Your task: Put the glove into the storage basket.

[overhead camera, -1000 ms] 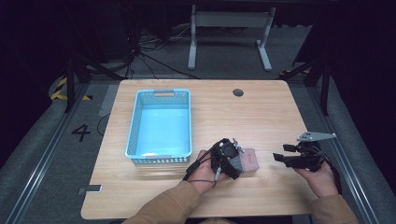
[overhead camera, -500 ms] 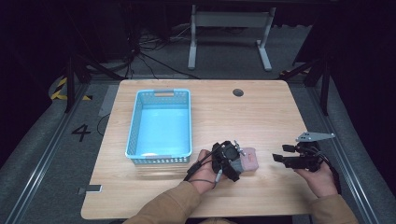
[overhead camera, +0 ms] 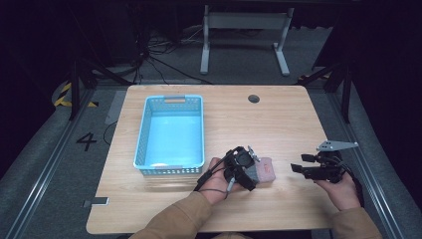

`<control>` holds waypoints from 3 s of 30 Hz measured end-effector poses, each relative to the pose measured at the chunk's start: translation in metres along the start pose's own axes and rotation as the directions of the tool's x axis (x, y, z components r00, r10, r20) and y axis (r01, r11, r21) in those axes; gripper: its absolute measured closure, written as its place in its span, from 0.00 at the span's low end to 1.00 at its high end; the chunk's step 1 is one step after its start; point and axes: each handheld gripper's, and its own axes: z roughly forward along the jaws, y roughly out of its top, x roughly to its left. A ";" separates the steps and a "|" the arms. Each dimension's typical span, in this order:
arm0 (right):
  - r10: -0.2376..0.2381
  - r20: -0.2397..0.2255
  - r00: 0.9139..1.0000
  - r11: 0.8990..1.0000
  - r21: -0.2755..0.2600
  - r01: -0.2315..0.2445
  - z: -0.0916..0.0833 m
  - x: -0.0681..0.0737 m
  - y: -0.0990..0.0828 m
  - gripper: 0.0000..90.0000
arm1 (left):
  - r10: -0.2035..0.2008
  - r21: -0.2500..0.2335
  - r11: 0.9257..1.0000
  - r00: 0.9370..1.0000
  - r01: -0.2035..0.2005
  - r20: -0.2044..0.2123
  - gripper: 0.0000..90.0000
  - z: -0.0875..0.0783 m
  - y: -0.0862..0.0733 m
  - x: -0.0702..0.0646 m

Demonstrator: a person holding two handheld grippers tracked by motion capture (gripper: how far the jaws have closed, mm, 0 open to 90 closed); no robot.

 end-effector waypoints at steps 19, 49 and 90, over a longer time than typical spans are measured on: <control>-0.010 -0.011 1.000 1.000 0.008 0.010 0.003 0.002 0.000 0.39 | -0.029 0.068 0.997 0.999 0.028 0.013 0.07 0.015 -0.001 0.006; -0.011 -0.028 1.000 1.000 0.002 0.011 0.006 0.000 0.003 0.41 | 0.035 -0.029 0.999 0.994 -0.032 0.101 0.73 -0.028 0.001 -0.002; -0.008 -0.107 0.994 1.000 0.021 0.010 0.016 0.000 0.005 0.46 | -0.006 -0.180 0.984 1.000 0.007 0.003 0.72 -0.153 -0.039 0.060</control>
